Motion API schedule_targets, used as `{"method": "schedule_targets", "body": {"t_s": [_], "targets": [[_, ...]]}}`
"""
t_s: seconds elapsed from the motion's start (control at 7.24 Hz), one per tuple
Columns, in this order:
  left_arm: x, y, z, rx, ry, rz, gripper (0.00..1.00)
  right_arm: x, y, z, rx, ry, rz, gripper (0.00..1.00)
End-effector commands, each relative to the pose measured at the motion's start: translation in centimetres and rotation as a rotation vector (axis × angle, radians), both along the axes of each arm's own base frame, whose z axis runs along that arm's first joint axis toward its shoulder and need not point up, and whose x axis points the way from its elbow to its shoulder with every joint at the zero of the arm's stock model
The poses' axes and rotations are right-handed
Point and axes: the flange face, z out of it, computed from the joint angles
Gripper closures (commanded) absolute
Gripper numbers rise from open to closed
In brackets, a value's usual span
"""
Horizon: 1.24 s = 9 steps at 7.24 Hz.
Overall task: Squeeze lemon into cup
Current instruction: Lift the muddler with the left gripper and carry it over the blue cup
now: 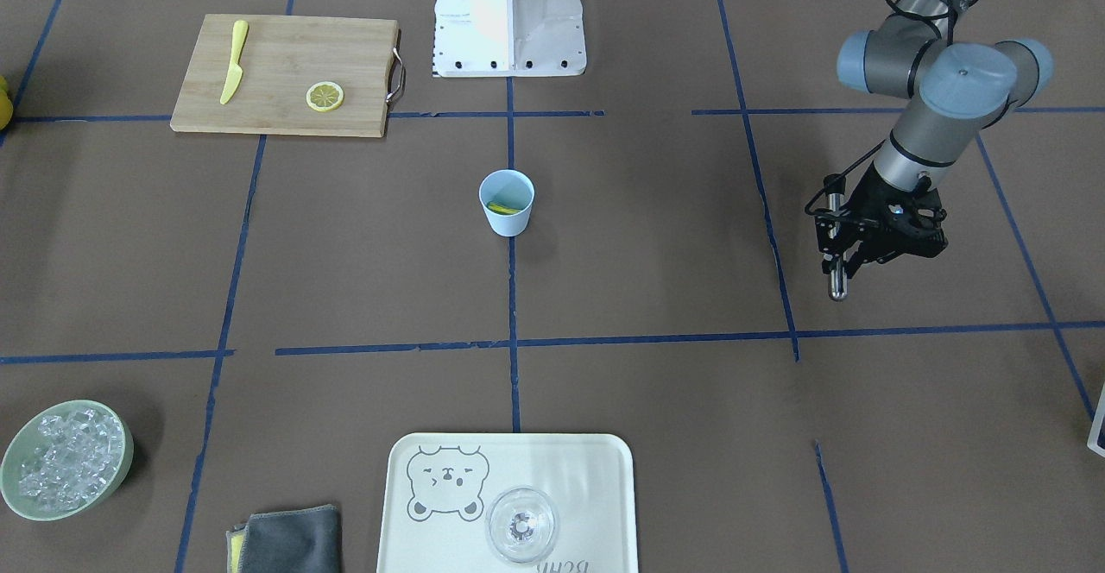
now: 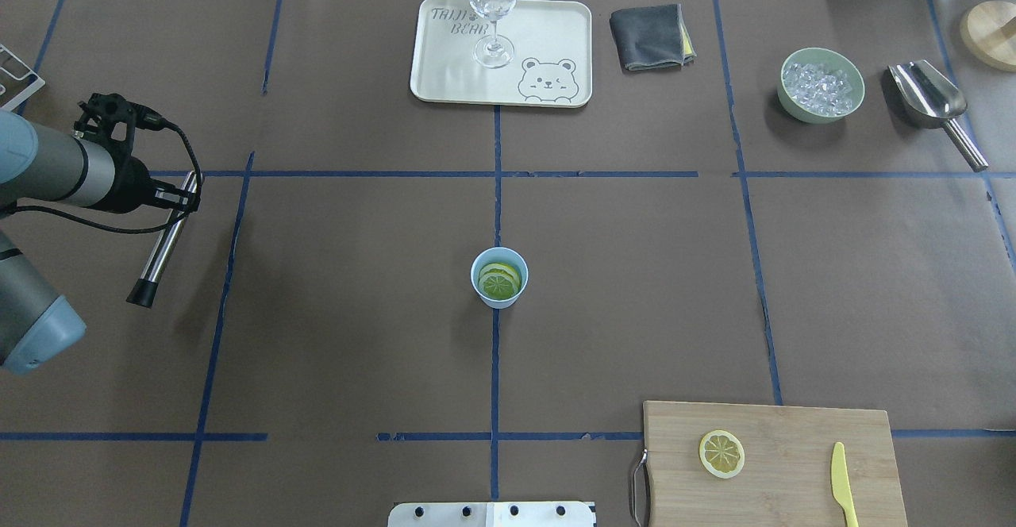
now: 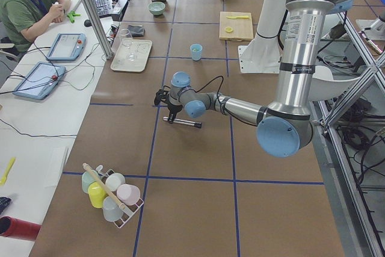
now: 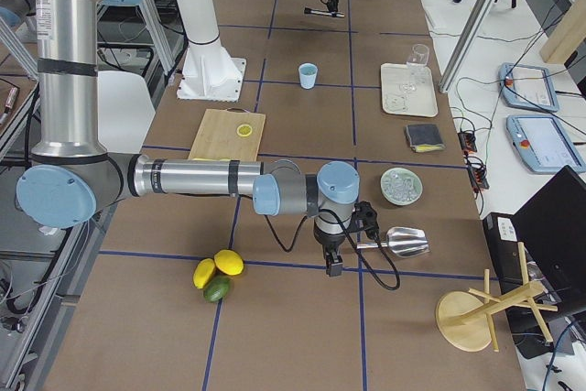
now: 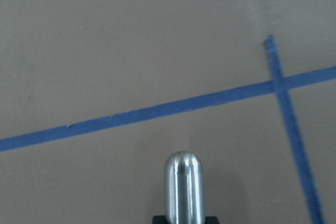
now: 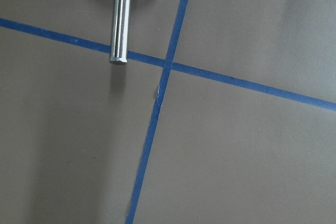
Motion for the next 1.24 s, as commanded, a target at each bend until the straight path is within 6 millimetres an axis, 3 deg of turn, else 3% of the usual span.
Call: {"method": "schedule_targets", "body": {"t_s": [0.0,0.28,0.41,0.55,0.69,0.97,1.1], "targets": [[0.5,-1.0,-12.5,0.396,0.140,0.083,1.00,0.0,0.1,0.2,-0.003,0.002,-0.001,0.00],[-0.7,-0.6,-19.4,0.535,0.261,-0.006,1.00,0.0,0.2,0.2,-0.002,0.002,-0.002,0.00],[-1.4,-0.5,-20.8,0.656,0.325,-0.136,1.00,0.1,0.3,0.2,-0.002,0.002,0.000,0.00],[-0.9,1.4,-22.0,0.769,0.429,-0.157,1.00,0.1,0.3,0.2,-0.002,0.002,0.000,0.00],[1.9,2.7,-22.8,0.866,0.565,-0.130,1.00,0.2,0.2,0.1,-0.001,0.001,0.003,0.00],[7.4,6.4,-21.8,0.972,0.814,-0.124,1.00,0.7,0.3,0.2,-0.003,0.002,0.013,0.00],[12.2,9.5,-21.2,0.925,0.866,-0.208,1.00,0.8,0.3,0.2,-0.003,0.002,0.016,0.00]]}}
